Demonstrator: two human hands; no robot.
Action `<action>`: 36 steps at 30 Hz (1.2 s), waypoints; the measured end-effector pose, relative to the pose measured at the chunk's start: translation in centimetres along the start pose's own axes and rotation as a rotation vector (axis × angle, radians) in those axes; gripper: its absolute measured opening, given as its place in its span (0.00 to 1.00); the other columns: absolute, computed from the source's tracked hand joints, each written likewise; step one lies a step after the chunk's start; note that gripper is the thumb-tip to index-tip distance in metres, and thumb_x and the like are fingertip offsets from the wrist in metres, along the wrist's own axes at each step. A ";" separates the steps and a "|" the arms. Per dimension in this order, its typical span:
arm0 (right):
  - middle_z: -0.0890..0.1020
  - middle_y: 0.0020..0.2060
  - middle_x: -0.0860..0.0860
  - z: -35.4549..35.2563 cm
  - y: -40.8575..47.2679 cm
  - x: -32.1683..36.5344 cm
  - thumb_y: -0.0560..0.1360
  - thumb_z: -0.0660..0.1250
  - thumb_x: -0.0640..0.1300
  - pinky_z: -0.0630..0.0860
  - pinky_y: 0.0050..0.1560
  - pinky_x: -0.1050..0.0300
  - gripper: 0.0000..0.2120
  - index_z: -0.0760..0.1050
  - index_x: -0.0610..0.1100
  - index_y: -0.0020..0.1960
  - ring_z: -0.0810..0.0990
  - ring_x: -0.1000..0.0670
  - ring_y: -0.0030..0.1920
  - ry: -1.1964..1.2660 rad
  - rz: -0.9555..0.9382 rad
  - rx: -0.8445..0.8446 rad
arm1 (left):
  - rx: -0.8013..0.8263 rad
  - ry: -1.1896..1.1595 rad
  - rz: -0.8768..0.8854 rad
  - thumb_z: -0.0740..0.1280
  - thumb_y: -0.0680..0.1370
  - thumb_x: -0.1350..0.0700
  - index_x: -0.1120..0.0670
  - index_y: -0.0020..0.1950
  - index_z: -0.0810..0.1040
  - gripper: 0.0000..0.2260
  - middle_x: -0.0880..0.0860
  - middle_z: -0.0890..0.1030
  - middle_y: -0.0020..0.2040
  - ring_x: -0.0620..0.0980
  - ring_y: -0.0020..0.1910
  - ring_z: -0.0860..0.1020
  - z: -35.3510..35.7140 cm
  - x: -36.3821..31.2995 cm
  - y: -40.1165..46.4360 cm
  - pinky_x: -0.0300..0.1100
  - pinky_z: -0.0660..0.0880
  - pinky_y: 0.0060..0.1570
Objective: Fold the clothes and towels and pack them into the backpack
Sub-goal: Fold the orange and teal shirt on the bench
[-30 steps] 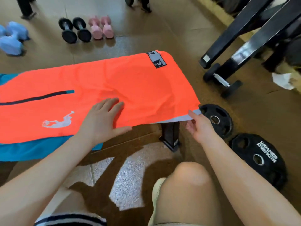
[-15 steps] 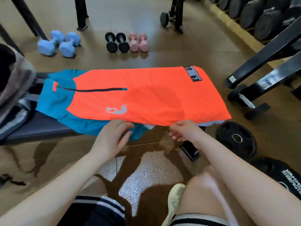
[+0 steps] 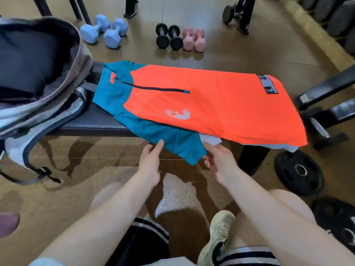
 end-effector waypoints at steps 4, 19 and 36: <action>0.69 0.29 0.43 -0.9 -2.7 0.2 0.72 0.69 0.39 0.63 0.27 0.62 0.14 0.64 0.43 0.36 0.68 0.53 0.25 -0.338 -0.276 -0.122 | 0.003 -0.051 0.107 0.61 0.80 0.57 0.53 0.41 0.70 0.07 0.52 0.79 0.46 0.48 0.48 0.78 -0.7 -0.6 -2.0 0.40 0.73 0.50; 0.80 0.53 0.49 7.6 0.9 16.2 0.78 0.61 0.44 0.75 0.51 0.60 0.17 0.67 0.44 0.66 0.80 0.54 0.52 -0.168 -0.562 0.255 | 0.013 0.386 0.564 0.58 0.79 0.58 0.56 0.58 0.74 0.09 0.53 0.78 0.48 0.49 0.45 0.80 1.2 -15.7 -2.4 0.43 0.77 0.51; 0.79 0.43 0.47 4.7 4.6 9.9 0.73 0.65 0.38 0.61 0.39 0.61 0.09 0.77 0.42 0.53 0.74 0.48 0.46 -1.169 -0.654 0.197 | -0.239 1.171 0.958 0.61 0.79 0.56 0.55 0.61 0.72 0.11 0.61 0.80 0.47 0.63 0.48 0.77 -1.8 -13.5 -0.4 0.51 0.72 0.44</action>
Point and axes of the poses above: each hand's wrist, its own y-axis towards the middle knuckle, its own z-axis out of the palm, x = y × z, the point moved 2 cm from there along y, towards the middle knuckle
